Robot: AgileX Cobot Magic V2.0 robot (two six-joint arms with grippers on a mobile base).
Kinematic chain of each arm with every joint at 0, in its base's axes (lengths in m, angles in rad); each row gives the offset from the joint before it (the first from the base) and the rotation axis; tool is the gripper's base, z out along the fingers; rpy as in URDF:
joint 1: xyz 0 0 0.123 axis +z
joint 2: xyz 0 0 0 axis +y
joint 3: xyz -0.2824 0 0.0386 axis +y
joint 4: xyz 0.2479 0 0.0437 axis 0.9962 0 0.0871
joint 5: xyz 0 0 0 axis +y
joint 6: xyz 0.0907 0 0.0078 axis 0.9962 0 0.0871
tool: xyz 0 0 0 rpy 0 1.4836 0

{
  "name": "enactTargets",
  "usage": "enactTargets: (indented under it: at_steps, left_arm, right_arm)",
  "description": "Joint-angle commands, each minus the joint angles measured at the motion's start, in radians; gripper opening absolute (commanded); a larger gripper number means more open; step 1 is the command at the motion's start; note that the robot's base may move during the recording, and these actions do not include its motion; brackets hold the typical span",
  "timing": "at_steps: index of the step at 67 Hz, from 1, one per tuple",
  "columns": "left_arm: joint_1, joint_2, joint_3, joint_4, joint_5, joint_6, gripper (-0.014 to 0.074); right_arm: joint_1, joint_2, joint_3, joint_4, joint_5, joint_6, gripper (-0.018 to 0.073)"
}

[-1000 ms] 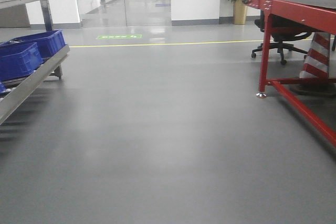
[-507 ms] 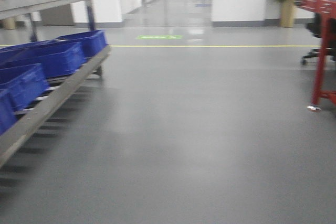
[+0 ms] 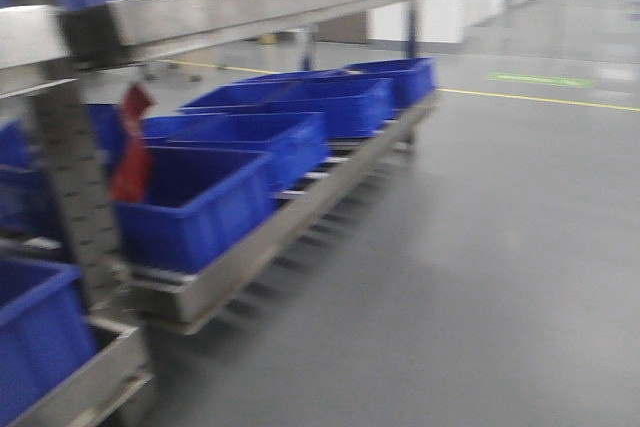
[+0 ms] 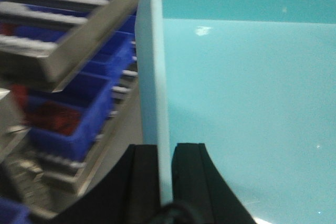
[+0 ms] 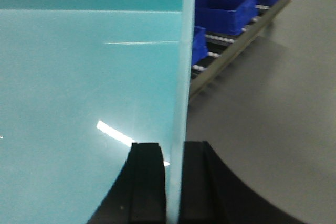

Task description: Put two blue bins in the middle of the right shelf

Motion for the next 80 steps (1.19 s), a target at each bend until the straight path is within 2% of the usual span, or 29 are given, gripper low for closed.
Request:
enactTargets:
  at_steps: [1,80]
  left_arm:
    - [-0.003,-0.019,-0.008,0.014,-0.037,0.002,-0.0111]
    - [-0.003,-0.019,-0.008,0.014,-0.037,0.002,-0.0111]
  right_arm:
    - [-0.011,-0.013,-0.002,-0.047,-0.030,-0.010,-0.0167]
    - [-0.011,-0.013,-0.002,-0.047,-0.030,-0.010,-0.0167]
